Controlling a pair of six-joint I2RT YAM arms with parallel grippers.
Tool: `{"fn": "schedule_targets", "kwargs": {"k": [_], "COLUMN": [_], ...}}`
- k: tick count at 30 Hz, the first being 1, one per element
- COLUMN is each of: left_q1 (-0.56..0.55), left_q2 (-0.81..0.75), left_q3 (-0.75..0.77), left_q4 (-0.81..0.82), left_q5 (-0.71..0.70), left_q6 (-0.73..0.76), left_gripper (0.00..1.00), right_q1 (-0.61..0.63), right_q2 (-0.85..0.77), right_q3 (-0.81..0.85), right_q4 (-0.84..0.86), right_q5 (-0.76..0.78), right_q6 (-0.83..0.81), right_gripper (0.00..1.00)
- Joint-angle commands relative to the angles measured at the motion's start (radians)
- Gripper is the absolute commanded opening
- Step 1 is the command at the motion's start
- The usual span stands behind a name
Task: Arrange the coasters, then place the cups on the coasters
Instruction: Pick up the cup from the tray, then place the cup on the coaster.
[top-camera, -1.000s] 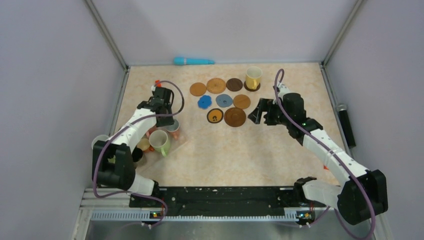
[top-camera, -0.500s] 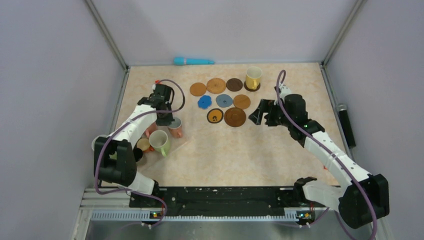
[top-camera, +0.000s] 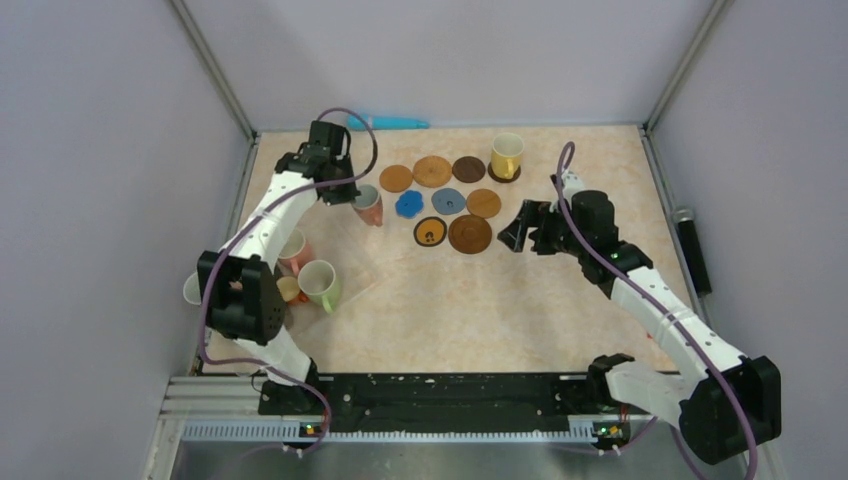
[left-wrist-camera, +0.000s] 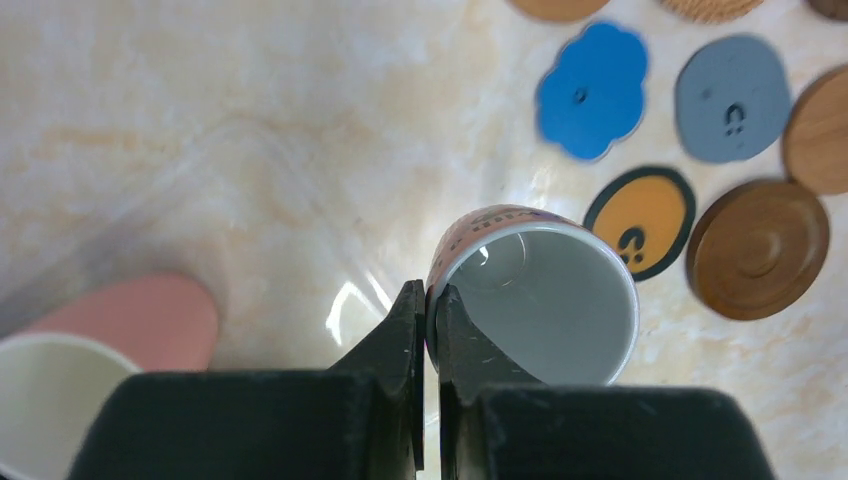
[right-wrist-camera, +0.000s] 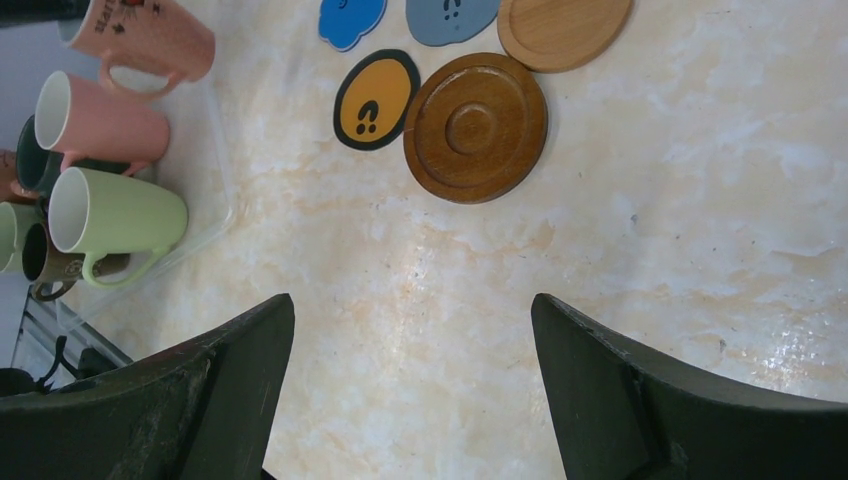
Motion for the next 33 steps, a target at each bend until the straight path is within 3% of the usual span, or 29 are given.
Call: {"fn": "schedule_targets", "kwargs": {"k": [1,16,33], "left_q1": [0.000,-0.002,-0.002], "left_q2": [0.101,0.497,0.607], "left_q3": [0.169,0.615,0.662], "left_q4": [0.079,0.127,0.244], "left_q5": [0.066,0.116,0.124], "left_q6": [0.044,0.112,0.151], "left_gripper": [0.00,0.00,0.01], "right_q1": [0.008,0.008,0.008], "right_q2": [-0.023,0.001,0.034], "right_q3": [0.013,0.069,0.068], "right_q4": [0.002,-0.047,-0.040], "right_q5": [-0.018,-0.010,0.013], "right_q6": [-0.005,-0.009,-0.026], "right_gripper": [0.87,0.87,0.88]}}
